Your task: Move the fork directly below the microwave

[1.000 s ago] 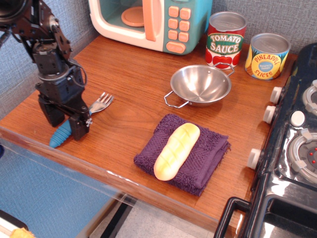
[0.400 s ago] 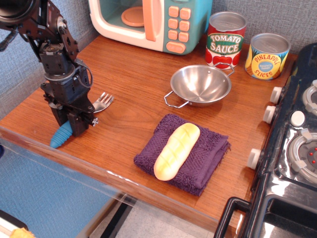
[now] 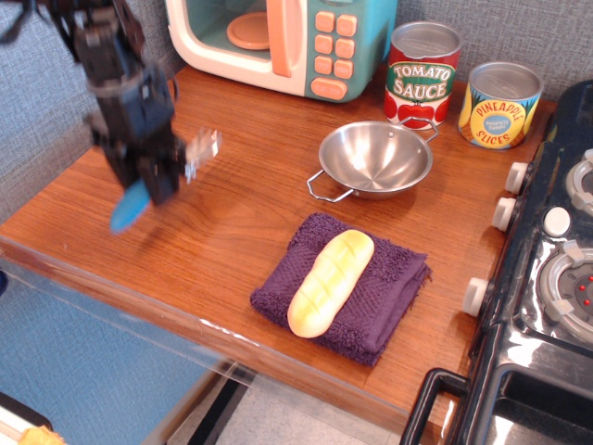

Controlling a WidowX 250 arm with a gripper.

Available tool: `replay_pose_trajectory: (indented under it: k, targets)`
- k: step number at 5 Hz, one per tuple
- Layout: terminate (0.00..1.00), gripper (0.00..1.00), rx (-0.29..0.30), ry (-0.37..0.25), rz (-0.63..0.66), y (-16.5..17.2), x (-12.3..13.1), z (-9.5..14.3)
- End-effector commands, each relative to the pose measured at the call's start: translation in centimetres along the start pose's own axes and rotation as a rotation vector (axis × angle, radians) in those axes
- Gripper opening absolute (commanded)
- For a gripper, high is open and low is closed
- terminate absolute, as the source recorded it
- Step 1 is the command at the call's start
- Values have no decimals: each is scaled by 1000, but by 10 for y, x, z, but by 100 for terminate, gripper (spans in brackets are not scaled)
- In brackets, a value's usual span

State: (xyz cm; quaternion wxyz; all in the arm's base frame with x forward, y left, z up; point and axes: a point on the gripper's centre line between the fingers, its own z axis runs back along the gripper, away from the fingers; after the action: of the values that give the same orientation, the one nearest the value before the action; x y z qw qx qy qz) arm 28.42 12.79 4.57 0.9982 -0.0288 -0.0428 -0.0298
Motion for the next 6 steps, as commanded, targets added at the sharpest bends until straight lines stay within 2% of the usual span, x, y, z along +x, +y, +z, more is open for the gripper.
replay_pose_trajectory:
  k: [1,4,6]
  targets:
    - [0,0,30,-83,63,51,50,32]
    - [0,0,106,-47,20,71,76,2]
    - [0,0,117,-37,-10,74,92,-16]
